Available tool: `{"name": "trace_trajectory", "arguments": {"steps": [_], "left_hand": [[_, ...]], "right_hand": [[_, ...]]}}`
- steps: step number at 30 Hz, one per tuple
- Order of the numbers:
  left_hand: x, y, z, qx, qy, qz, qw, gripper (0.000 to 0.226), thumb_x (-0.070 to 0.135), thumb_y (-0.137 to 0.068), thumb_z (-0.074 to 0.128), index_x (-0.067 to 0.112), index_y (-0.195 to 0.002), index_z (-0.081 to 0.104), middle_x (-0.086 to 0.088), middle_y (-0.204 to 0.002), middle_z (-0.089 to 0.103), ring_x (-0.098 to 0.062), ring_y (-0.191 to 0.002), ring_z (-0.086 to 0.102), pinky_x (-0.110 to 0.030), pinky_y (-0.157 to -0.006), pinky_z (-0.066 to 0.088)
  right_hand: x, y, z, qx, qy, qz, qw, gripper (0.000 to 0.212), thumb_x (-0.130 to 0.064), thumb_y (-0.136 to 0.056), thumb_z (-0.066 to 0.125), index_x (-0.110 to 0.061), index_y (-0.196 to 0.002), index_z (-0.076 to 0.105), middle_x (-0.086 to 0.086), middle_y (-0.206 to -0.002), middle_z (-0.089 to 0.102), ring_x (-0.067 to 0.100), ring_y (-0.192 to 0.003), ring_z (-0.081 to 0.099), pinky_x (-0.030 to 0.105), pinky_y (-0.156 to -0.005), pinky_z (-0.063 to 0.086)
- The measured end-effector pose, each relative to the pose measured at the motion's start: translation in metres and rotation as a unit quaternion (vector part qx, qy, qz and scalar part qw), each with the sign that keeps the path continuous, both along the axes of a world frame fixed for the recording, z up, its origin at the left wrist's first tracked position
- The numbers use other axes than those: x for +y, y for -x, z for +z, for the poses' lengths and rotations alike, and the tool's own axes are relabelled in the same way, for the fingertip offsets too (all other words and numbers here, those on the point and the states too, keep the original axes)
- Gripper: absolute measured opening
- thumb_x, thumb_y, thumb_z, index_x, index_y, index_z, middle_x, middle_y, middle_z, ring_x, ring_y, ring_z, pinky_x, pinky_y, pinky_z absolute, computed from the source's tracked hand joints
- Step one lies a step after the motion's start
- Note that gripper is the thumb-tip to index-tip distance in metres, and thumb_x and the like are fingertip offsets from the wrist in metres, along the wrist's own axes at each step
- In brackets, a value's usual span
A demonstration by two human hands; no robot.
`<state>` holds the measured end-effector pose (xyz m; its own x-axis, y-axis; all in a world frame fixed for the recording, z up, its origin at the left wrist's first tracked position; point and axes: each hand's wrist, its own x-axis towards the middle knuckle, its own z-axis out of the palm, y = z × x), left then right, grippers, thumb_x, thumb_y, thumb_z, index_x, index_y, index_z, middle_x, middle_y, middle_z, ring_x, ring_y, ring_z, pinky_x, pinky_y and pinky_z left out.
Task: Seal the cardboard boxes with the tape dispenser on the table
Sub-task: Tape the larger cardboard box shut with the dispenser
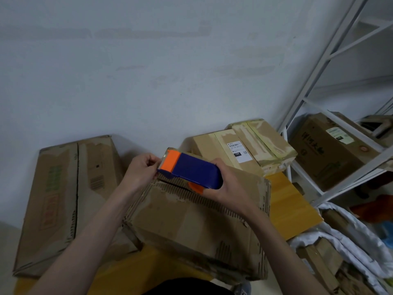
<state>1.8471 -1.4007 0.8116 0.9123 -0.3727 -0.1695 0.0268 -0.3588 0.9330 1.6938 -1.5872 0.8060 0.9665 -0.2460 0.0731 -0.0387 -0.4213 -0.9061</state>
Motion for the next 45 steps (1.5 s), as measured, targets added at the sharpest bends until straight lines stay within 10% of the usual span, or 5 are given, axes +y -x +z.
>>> {"name": "trace_trajectory", "arguments": {"steps": [14, 21, 28, 32, 45], "left_hand": [[-0.010, 0.011, -0.015, -0.123, -0.075, -0.034, 0.989, 0.020, 0.021, -0.098, 0.062, 0.012, -0.081, 0.057, 0.000, -0.073, 0.057, -0.012, -0.067, 0.049, -0.026, -0.058, 0.037], [-0.024, 0.028, -0.007, -0.168, -0.010, -0.065, 0.984, 0.015, 0.029, -0.095, 0.066, 0.015, -0.099, 0.061, 0.007, -0.089, 0.065, -0.003, -0.080, 0.060, -0.018, -0.069, 0.045], [-0.053, 0.089, -0.012, -0.080, -0.055, -0.252, 0.963, 0.101, 0.057, -0.071, 0.082, 0.042, -0.152, 0.023, 0.020, -0.151, 0.033, -0.003, -0.126, 0.050, -0.032, -0.100, 0.050], [-0.084, 0.148, -0.014, -0.081, -0.112, -0.291, 0.947, 0.133, 0.058, -0.066, 0.085, 0.048, -0.153, -0.016, 0.023, -0.162, -0.014, -0.015, -0.153, 0.006, -0.054, -0.119, 0.024], [-0.124, 0.192, -0.058, -0.224, -0.149, -0.230, 0.935, 0.151, 0.067, -0.066, 0.079, 0.026, -0.145, -0.043, 0.006, -0.163, -0.023, -0.016, -0.153, -0.008, -0.030, -0.119, 0.000]], "right_hand": [[-0.023, 0.020, -0.004, 0.011, 0.118, 0.001, 0.993, 0.057, -0.045, -0.078, 0.083, -0.037, -0.122, 0.049, -0.017, -0.111, 0.063, 0.005, -0.101, 0.063, 0.033, -0.085, 0.058], [-0.041, 0.042, -0.012, -0.033, 0.059, -0.120, 0.990, 0.052, -0.036, -0.076, 0.088, -0.026, -0.113, 0.053, -0.012, -0.103, 0.065, 0.004, -0.092, 0.064, 0.016, -0.074, 0.051], [-0.067, 0.065, -0.014, -0.043, -0.013, -0.217, 0.975, 0.060, -0.058, -0.060, 0.067, -0.023, -0.105, 0.050, -0.001, -0.094, 0.058, 0.004, -0.076, 0.058, 0.018, -0.063, 0.048], [-0.088, 0.075, -0.022, -0.050, -0.024, -0.250, 0.967, 0.059, -0.050, -0.064, 0.064, -0.019, -0.111, 0.049, 0.004, -0.099, 0.059, 0.017, -0.084, 0.059, 0.032, -0.071, 0.050], [-0.085, 0.073, -0.042, -0.053, -0.025, -0.283, 0.957, 0.059, -0.051, -0.069, 0.063, -0.012, -0.111, 0.049, 0.000, -0.092, 0.058, 0.009, -0.075, 0.056, 0.019, -0.065, 0.047]]}}
